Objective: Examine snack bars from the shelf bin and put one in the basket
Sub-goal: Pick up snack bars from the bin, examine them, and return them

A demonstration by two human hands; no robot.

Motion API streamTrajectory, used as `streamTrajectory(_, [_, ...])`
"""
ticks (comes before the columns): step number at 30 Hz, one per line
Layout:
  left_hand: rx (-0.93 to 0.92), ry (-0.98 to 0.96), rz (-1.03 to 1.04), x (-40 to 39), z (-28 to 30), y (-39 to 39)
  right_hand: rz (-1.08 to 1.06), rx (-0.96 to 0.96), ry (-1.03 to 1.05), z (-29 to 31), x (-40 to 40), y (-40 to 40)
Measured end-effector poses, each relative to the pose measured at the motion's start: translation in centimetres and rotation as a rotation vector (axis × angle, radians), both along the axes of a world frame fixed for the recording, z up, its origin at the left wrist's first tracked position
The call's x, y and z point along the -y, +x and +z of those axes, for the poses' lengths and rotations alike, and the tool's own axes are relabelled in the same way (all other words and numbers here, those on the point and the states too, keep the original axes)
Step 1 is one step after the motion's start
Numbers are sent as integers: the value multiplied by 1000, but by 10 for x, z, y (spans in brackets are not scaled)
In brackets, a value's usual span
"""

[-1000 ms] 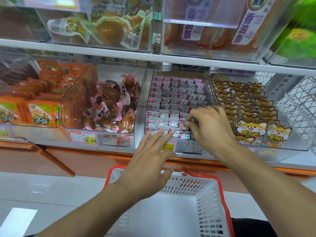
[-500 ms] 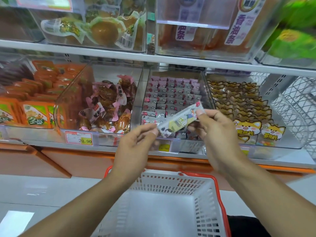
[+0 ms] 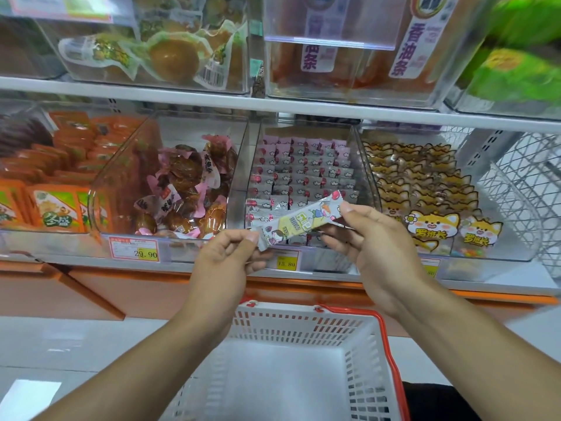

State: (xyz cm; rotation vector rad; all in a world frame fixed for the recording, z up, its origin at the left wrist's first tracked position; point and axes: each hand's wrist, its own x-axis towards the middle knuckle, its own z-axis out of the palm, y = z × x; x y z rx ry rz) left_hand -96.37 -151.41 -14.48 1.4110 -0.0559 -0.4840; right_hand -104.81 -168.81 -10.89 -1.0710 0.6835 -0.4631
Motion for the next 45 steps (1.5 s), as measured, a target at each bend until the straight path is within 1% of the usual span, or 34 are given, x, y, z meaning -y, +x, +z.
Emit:
streamTrajectory(7, [-11,-45,-25,3,0,-4,17,41,65,1,-1,-1])
streamTrajectory(10, [-18,-39,-31,1,0,-3,76,50,76,1,-1,-2])
streamTrajectory(13, [-40,-56,-30,-1,2,-2,197,44,4,3,-3,-4])
streamTrajectory(16, [-32,-67,-35,-3,4,0,246,5,-83,4,-4,-7])
streamTrajectory(17, [-9,-67,-38,-3,5,-1,256,-9,-113,4,-5,-7])
streamTrajectory(19, [97,-37,-48,-5,7,-2,262,-8,-171,5,-6,-8])
streamTrajectory(21, [196,-12,-119,-7,11,-5,238,8,-191,6,-9,-9])
streamTrajectory(23, [245,17,-183,-8,13,-7,201,11,-194,7,-10,-9])
streamTrajectory(25, [250,14,-179,-8,13,-9,201,21,-201,8,-10,-9])
streamTrajectory(29, [145,-48,-158,-6,13,-6,240,105,-172,9,-7,-9])
streamTrajectory(32, [117,-69,-155,-7,11,-3,260,118,-165,9,-4,-8])
streamTrajectory(36, [149,-46,-110,-5,11,-2,266,91,-69,6,-4,-8])
streamTrajectory(39, [155,-77,-75,-6,11,1,266,59,1,4,-3,-6])
streamTrajectory(42, [184,-49,-17,-8,9,4,237,13,27,3,0,-6])
streamTrajectory(45, [199,-4,-26,-9,6,5,196,-26,25,1,3,-7])
